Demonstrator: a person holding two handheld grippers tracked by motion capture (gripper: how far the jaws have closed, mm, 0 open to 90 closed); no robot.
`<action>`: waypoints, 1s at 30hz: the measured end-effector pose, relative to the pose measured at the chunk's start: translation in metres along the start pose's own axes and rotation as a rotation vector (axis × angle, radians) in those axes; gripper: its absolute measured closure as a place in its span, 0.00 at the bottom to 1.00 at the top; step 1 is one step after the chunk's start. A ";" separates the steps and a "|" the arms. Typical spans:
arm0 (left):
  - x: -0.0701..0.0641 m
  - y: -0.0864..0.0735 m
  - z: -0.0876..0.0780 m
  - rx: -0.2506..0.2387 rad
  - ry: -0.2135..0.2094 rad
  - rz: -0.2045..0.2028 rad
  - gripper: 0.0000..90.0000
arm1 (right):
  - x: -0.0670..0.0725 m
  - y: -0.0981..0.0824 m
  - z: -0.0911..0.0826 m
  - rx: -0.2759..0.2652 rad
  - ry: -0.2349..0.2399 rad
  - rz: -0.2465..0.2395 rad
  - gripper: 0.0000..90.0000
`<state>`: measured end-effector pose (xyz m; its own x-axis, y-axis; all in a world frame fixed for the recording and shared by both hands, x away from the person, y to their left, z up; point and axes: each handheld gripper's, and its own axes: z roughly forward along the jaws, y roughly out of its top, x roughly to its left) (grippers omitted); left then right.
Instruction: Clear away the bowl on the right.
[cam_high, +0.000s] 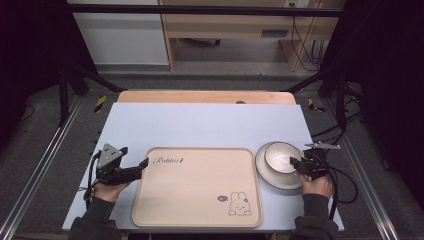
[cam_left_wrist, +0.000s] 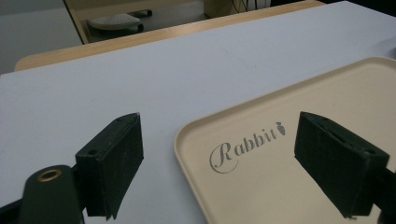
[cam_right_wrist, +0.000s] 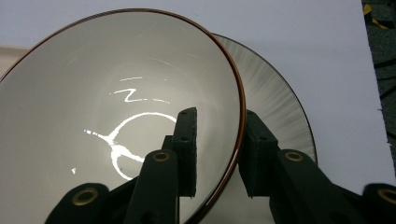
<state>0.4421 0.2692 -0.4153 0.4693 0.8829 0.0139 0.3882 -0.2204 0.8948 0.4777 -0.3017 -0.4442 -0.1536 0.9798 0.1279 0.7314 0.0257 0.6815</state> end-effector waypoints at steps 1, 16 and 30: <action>0.000 0.000 0.000 0.000 -0.001 0.000 0.17 | 0.000 0.000 0.000 0.001 -0.001 0.005 0.80; 0.000 0.000 0.001 0.006 -0.002 0.001 0.17 | -0.001 0.002 0.001 0.007 -0.008 0.016 0.86; 0.000 0.000 0.001 0.006 -0.003 0.001 0.18 | 0.000 0.003 0.002 0.015 -0.014 0.007 0.89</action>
<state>0.4426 0.2684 -0.4160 0.4723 0.8814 0.0130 0.3928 -0.2236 0.8920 0.4806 -0.3013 -0.4436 -0.1391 0.9827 0.1222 0.7423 0.0218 0.6697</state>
